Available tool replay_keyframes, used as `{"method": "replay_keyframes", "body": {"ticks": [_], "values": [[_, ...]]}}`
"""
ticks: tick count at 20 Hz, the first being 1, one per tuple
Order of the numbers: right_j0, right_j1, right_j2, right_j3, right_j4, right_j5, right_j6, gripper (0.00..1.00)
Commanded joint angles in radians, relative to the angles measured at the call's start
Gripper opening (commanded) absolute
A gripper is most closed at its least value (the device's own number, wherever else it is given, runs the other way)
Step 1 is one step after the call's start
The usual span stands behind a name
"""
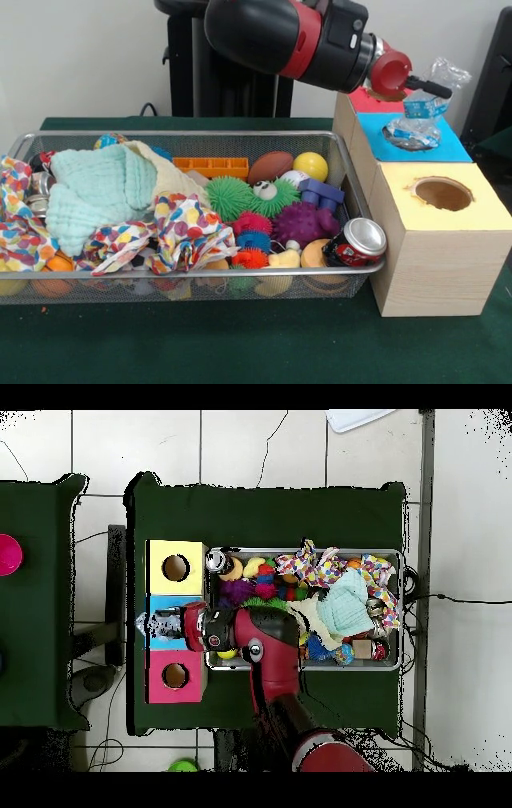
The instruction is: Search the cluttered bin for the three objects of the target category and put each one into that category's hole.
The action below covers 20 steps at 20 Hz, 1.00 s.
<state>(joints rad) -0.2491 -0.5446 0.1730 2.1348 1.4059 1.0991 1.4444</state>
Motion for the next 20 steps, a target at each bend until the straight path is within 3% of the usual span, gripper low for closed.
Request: {"method": "replay_keyframes", "body": {"ticks": [1, 12, 20], "values": [[-0.027, 0.068, 0.055, -0.049, 0.048, -0.052, -0.136, 0.00], [-0.028, 0.161, 0.069, -0.098, 0.073, -0.090, -0.191, 0.00], [-0.021, 0.101, 0.054, -0.059, 0.053, -0.065, -0.152, 0.00]]}}
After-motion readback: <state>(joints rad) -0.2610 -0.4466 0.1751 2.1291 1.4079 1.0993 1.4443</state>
